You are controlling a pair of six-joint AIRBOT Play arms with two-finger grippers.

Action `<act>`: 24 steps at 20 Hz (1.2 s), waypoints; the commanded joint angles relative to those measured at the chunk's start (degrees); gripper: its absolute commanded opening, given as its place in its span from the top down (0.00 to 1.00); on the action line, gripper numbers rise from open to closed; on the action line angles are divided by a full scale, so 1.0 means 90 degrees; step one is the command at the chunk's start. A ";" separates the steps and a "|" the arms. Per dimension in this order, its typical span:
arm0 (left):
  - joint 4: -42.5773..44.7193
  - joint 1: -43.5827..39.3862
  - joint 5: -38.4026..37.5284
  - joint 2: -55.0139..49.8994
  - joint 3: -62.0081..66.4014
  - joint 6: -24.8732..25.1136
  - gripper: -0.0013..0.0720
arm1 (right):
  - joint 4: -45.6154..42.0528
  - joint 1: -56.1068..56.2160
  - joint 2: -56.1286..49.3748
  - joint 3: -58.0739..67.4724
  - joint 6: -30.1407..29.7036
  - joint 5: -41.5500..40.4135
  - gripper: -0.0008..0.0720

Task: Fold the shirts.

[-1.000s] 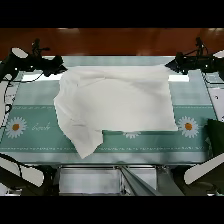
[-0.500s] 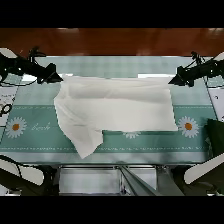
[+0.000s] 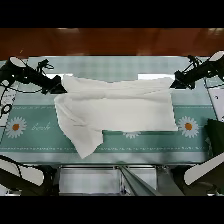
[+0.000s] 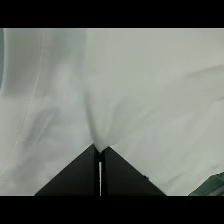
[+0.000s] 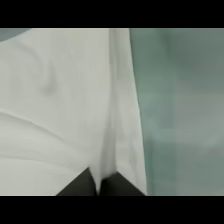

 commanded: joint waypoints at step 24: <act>-0.1013 0.2361 0.1107 0.4216 -0.5450 0.0022 0.29 | 0.2946 -0.2356 0.4830 -0.6698 -0.1967 -0.1336 0.42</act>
